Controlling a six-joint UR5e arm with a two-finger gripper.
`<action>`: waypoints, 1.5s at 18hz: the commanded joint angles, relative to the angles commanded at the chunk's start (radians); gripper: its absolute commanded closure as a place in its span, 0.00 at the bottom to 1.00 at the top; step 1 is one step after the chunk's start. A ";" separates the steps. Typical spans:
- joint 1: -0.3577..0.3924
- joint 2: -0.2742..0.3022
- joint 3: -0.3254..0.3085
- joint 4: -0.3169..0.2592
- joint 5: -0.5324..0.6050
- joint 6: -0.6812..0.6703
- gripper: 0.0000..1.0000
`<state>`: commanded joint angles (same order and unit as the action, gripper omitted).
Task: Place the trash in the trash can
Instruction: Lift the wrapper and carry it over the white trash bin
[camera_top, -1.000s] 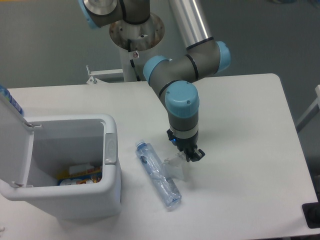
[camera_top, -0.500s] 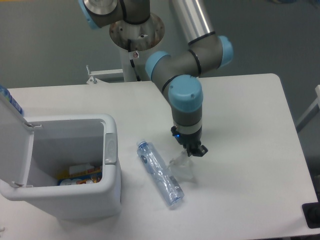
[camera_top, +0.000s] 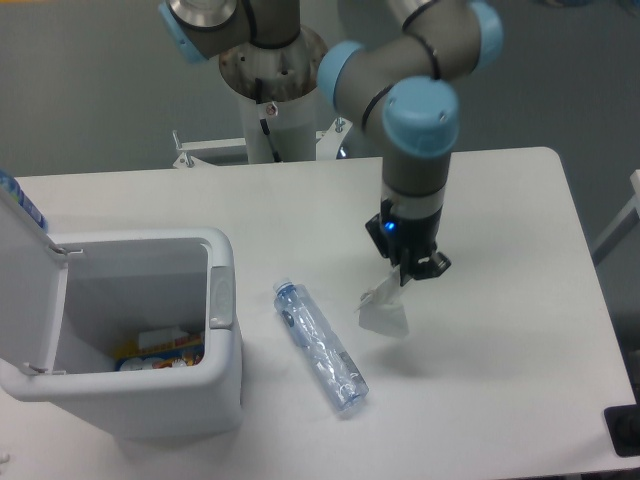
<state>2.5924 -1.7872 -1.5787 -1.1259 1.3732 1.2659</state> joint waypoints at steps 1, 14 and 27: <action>0.003 0.005 0.025 -0.005 -0.026 -0.035 0.93; -0.015 0.087 0.207 0.005 -0.243 -0.768 0.93; -0.313 0.150 0.100 0.089 -0.233 -1.005 0.93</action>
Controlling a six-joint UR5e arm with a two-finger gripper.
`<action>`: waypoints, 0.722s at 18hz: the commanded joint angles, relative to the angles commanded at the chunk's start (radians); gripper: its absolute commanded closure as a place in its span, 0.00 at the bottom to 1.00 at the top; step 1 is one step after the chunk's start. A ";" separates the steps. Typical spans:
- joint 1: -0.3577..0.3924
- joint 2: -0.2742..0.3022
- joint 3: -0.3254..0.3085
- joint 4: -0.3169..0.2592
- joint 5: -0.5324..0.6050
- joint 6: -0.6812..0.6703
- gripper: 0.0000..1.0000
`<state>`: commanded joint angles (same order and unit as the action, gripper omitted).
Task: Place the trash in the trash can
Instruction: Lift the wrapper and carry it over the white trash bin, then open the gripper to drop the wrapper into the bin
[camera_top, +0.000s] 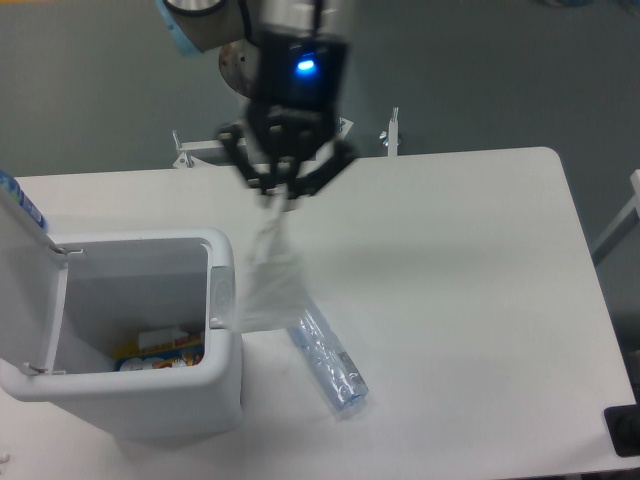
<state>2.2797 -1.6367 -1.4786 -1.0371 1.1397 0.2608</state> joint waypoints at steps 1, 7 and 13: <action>-0.015 0.000 -0.011 0.017 0.000 0.003 0.93; -0.055 -0.037 -0.015 0.038 0.002 0.005 0.81; -0.065 -0.041 -0.014 0.042 0.002 0.012 0.21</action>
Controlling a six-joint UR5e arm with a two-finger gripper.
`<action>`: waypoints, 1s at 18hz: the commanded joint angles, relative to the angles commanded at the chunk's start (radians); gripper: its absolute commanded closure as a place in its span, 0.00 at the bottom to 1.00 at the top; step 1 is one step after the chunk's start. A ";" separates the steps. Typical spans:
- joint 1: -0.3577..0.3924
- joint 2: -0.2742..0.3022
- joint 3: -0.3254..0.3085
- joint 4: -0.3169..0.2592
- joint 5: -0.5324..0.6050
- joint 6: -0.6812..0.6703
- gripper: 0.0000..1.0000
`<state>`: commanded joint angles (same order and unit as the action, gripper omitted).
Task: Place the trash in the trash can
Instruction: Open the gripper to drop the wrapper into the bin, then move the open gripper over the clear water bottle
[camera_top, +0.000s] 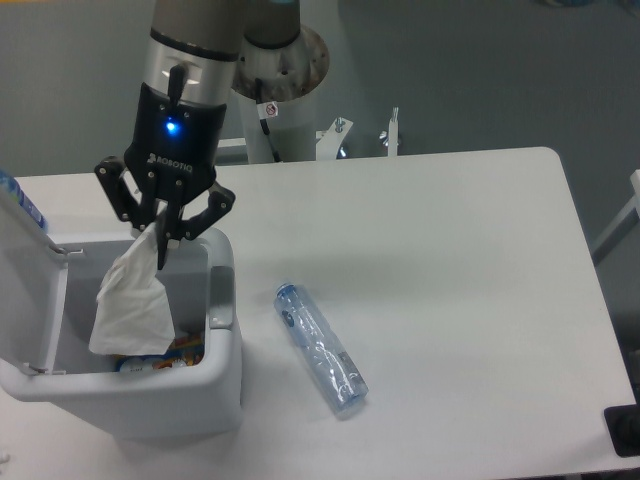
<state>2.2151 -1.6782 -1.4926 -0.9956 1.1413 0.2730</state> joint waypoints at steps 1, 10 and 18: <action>0.000 -0.002 0.003 0.000 0.000 0.009 0.21; 0.052 -0.023 0.032 0.020 0.003 0.020 0.00; 0.208 -0.153 0.135 0.020 0.000 -0.082 0.00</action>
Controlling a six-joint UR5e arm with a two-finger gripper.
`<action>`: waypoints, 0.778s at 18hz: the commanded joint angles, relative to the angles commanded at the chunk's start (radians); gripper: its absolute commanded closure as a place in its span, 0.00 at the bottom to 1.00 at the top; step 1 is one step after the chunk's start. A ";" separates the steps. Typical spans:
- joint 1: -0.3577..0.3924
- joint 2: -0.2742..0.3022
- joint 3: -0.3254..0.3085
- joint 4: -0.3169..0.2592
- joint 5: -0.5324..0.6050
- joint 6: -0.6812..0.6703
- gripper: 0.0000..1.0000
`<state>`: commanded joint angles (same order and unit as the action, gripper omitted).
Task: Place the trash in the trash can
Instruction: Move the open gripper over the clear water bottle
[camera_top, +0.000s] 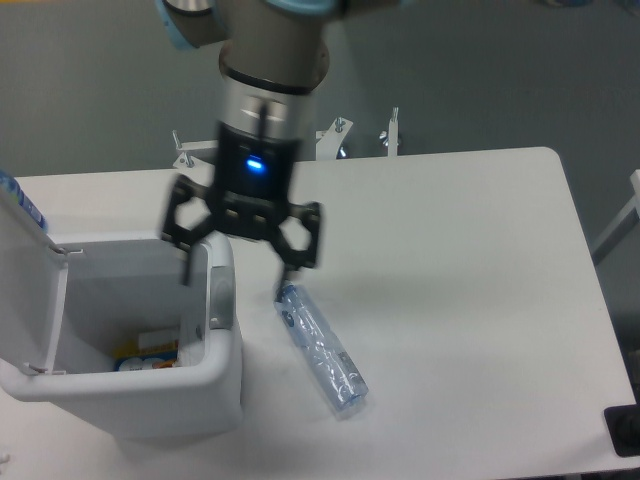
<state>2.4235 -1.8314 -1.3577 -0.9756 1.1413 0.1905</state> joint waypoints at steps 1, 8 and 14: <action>0.014 -0.011 0.005 0.000 0.000 -0.035 0.00; 0.046 -0.101 0.006 0.003 0.069 -0.106 0.00; 0.043 -0.192 0.003 0.002 0.127 -0.109 0.00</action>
<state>2.4667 -2.0232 -1.3545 -0.9741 1.2686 0.0813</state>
